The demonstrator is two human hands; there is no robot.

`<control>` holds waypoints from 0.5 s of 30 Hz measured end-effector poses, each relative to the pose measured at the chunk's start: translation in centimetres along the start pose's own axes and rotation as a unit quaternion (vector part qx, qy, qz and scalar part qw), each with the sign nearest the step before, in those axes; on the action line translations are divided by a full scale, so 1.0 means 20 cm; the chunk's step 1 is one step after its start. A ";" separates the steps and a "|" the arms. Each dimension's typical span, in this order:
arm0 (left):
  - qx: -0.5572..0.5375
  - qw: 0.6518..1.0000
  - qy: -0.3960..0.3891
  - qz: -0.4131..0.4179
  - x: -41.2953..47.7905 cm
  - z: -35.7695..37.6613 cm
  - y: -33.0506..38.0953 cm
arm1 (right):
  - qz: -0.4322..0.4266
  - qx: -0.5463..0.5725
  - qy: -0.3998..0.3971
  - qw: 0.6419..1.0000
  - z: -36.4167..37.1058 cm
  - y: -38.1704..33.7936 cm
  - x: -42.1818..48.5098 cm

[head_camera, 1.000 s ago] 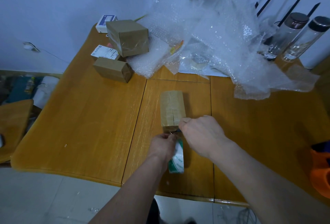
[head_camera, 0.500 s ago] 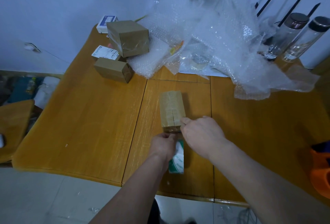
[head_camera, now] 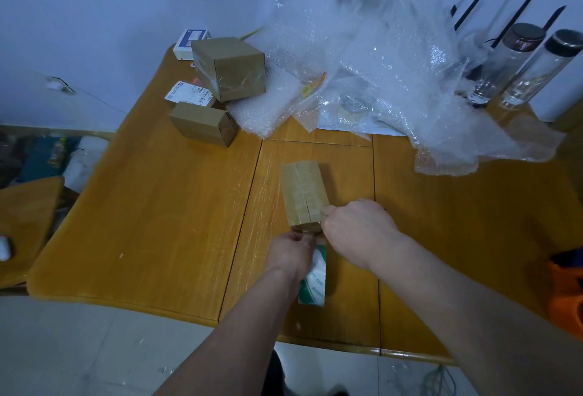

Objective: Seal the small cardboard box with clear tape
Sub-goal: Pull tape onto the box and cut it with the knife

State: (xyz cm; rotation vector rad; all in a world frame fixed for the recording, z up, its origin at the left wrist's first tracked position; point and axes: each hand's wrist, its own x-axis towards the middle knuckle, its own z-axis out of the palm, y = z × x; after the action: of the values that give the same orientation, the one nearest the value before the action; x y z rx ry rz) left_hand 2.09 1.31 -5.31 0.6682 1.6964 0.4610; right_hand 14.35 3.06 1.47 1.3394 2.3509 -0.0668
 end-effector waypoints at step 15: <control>0.040 0.999 -0.006 0.005 0.01 -0.02 0.02 | -0.024 -0.045 -0.043 0.998 -0.03 0.03 0.04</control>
State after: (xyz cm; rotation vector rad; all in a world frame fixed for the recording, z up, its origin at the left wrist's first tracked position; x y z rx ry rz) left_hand 1.73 1.76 -5.12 0.7364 1.7087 0.3973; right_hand 14.17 4.21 1.84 1.2128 2.2870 -0.0304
